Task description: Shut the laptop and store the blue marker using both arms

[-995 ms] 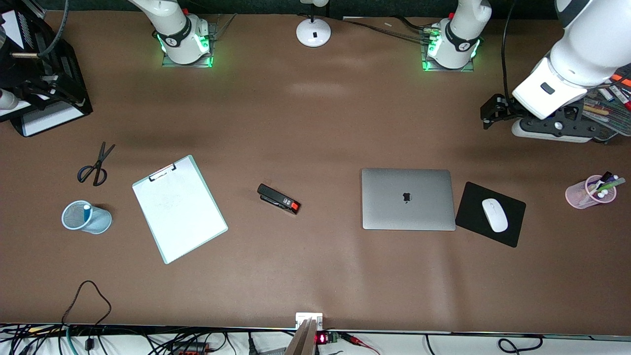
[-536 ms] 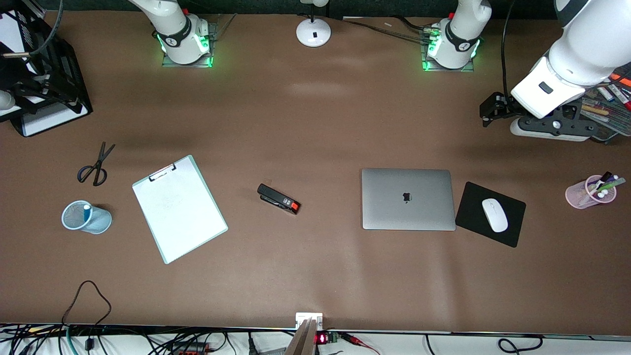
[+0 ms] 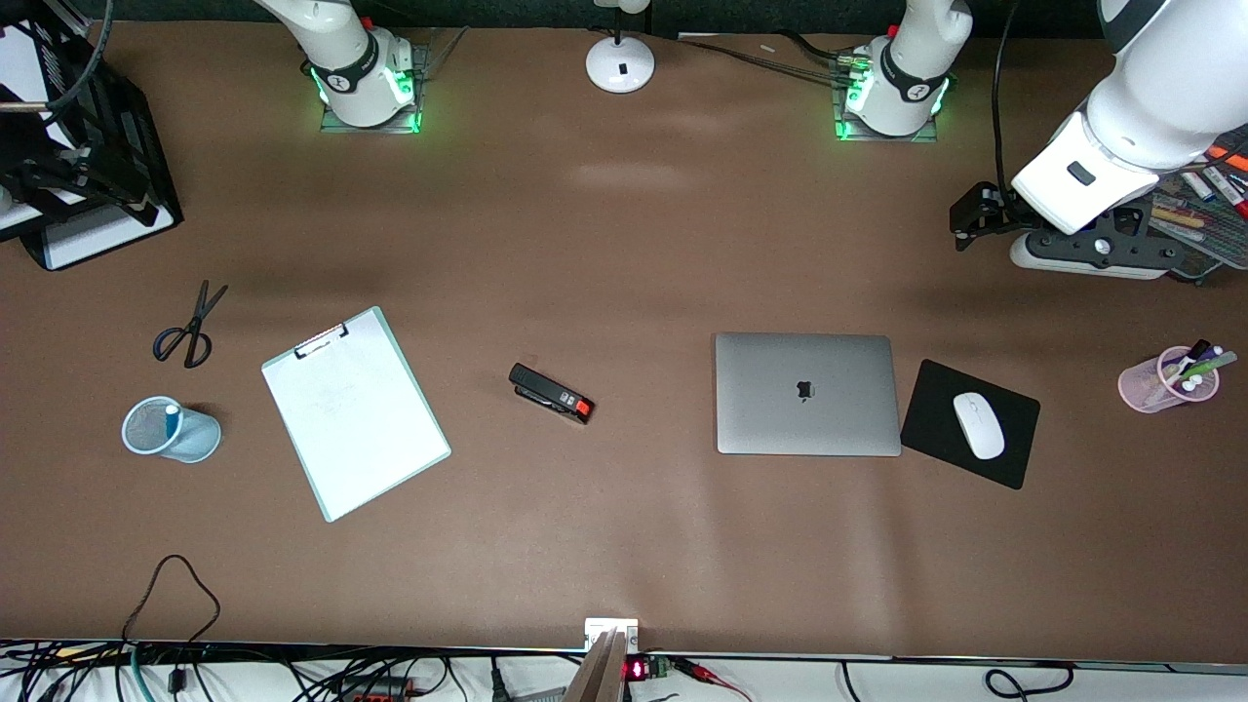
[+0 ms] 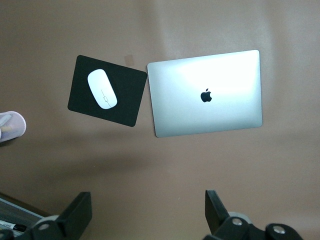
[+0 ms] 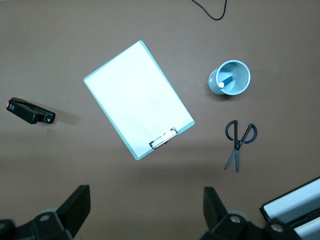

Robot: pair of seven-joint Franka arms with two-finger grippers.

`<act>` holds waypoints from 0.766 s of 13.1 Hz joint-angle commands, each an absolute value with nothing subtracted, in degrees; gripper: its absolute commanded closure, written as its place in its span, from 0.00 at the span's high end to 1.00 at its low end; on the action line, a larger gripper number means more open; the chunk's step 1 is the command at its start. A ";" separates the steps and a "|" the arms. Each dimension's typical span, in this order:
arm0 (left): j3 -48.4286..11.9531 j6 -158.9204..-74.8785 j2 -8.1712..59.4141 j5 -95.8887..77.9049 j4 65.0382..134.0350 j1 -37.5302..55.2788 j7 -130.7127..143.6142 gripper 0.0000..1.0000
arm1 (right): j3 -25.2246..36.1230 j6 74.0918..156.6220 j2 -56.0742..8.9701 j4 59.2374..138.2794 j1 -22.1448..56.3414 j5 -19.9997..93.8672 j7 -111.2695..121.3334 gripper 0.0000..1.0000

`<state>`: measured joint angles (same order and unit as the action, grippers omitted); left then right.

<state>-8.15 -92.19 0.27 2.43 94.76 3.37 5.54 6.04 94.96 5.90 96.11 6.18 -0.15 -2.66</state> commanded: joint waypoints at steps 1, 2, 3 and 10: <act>-8.17 -91.23 -0.09 2.64 94.04 3.25 5.10 1.00 | 5.71 93.96 5.62 94.92 6.06 0.79 -3.87 1.00; -8.09 -91.23 -0.09 2.64 93.96 3.25 5.10 1.00 | 5.80 93.96 5.54 94.75 6.15 0.79 -3.78 1.00; -8.09 -91.14 -0.09 2.64 93.96 3.25 5.10 1.00 | 5.89 94.30 5.45 94.75 5.89 0.88 -3.52 1.00; -8.00 -91.23 -0.09 2.64 94.04 3.25 5.10 1.00 | 5.71 89.30 4.92 94.92 5.98 1.05 -2.55 1.00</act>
